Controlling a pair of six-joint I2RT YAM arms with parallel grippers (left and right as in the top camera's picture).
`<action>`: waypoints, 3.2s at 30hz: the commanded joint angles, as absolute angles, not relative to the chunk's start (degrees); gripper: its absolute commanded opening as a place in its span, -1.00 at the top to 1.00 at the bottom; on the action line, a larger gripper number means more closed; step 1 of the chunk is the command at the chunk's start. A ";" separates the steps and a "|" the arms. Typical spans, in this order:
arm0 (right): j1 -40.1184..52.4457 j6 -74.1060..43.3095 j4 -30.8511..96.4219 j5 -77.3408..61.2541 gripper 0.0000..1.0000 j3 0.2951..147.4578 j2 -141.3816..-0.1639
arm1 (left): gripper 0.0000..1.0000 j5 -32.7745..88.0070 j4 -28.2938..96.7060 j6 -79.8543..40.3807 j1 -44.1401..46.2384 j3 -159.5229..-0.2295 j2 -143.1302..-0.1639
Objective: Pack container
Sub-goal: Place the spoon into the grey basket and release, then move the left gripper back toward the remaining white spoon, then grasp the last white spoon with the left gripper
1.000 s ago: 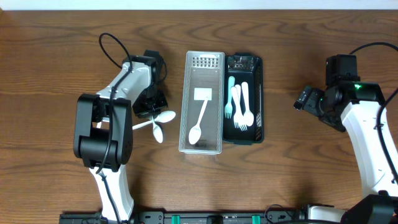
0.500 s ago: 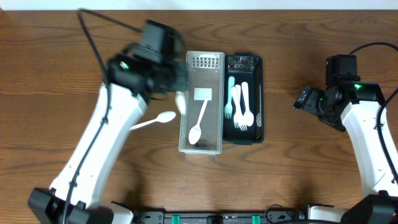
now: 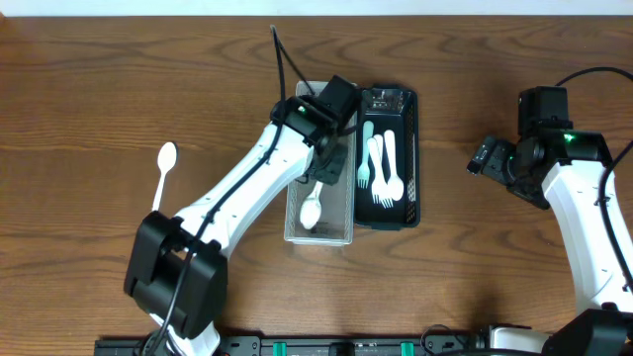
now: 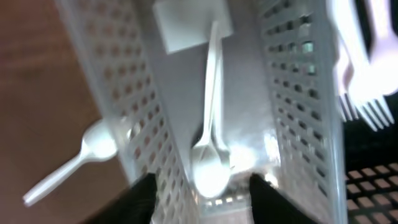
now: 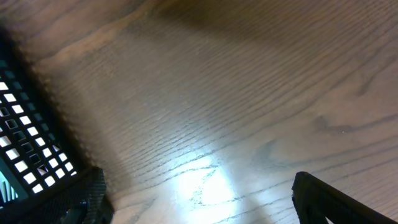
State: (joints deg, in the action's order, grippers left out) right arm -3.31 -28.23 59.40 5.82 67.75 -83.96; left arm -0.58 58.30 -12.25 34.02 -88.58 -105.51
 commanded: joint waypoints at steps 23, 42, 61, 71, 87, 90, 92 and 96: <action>-3.36 -28.67 59.29 6.20 -0.98 67.59 -84.01 | -0.40 -11.16 65.43 21.41 10.15 -77.65 -94.43; -3.36 -28.67 58.72 6.17 -0.98 67.59 -84.01 | -0.21 7.53 43.27 49.12 9.65 -57.82 -94.83; -3.36 -28.62 59.88 6.20 -0.99 67.59 -84.01 | -0.14 7.55 35.48 48.97 9.65 -55.35 -103.68; -3.36 -28.64 60.12 6.17 -0.98 67.59 -84.01 | 0.63 5.65 35.48 45.34 9.67 -55.46 -103.59; -3.36 -28.64 61.32 6.17 -0.98 67.59 -84.01 | 0.88 -0.27 50.17 24.40 11.64 -73.49 -84.31; -3.36 -28.64 61.04 6.20 -0.98 67.59 -84.01 | 0.88 8.51 48.93 16.69 14.46 -73.84 -79.26; -3.36 -28.64 60.90 6.17 -0.98 67.59 -84.01 | 0.88 10.52 48.34 13.41 16.86 -73.84 -77.08; -3.36 -28.64 61.19 5.91 -0.99 67.59 -84.01 | 0.88 8.91 48.34 11.51 20.23 -73.84 -75.59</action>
State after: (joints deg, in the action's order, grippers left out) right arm -3.31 -28.23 61.06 5.80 67.75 -83.96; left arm 7.22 48.03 17.39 19.03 -73.69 -75.26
